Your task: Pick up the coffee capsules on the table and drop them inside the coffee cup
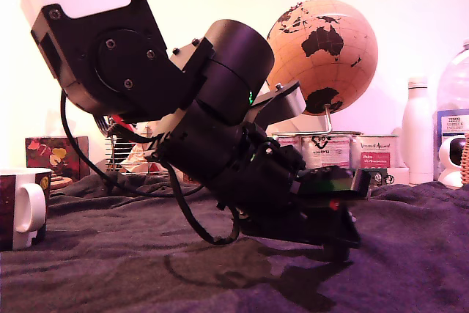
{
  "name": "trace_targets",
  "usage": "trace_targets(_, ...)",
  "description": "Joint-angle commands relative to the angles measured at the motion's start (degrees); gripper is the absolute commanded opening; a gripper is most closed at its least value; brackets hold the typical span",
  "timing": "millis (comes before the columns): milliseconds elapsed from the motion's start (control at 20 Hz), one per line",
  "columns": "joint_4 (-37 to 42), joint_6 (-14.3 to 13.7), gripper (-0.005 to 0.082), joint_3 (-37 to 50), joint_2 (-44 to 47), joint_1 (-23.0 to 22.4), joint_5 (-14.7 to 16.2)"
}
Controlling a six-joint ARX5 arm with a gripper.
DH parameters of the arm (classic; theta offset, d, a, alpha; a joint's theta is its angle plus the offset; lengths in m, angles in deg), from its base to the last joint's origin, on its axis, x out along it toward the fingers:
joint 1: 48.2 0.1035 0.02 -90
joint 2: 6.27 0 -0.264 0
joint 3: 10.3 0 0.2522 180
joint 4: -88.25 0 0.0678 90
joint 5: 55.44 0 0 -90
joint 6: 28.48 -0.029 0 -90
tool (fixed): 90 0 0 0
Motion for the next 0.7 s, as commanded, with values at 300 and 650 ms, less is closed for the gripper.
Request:
trace_targets(300,0.9,0.0,0.0213,-0.4,1.4,-0.2,0.1)
trace_targets(650,1.8,-1.3,0.0213,-0.4,0.9,-0.1,3.0)
